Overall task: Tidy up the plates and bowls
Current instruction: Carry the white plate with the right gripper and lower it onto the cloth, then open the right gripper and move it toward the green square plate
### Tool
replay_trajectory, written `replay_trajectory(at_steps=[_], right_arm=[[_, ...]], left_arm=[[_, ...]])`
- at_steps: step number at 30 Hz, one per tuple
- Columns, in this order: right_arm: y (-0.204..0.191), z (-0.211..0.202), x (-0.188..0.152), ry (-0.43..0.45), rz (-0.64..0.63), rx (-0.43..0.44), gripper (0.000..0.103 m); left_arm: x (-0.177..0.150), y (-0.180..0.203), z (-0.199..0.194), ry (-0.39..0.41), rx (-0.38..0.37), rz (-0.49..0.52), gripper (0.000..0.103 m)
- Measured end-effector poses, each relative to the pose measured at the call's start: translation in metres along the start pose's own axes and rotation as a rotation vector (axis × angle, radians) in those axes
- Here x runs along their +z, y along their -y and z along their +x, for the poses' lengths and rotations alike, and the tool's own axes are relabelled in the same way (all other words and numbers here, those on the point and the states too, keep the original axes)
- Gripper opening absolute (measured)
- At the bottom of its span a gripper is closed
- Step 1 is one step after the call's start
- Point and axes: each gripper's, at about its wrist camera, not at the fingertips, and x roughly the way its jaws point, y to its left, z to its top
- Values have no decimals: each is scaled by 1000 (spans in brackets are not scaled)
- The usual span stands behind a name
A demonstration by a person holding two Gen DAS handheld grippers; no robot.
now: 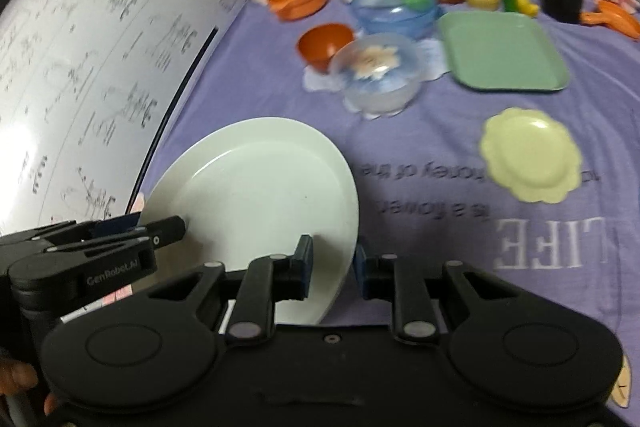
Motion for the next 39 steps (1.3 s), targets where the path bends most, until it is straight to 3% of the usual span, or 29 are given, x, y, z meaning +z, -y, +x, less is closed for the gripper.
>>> replay_trajectory(at_steps=[12,15,17,18,20,24,32,39], right_arm=[[13,28,-3,-61,4,-56,23],[17,35,-5,-77,13,-54,23],[20,36,-6,-77,22,-53,32],[21,36,-6,-74,23,-56,35],[24,35,-5,-64,27,-61,55],[35,27,-2,-34,64,-61,76],[67,13,4,12,119,-55,84],[117,-13,18,88,186,-97,84]], left_arm=[[-7,5,22,-24,-34,30,37],[-11,5,26,-31,-38,31,46],[-13,5,26,-25,-19,32,71],[-14,5,26,-17,-8,32,75],[-13,5,24,-5,1,27,83],[-6,1,19,15,-24,-15,96],[17,13,1,83,-49,-37,103],[45,60,-6,125,-90,15,103]])
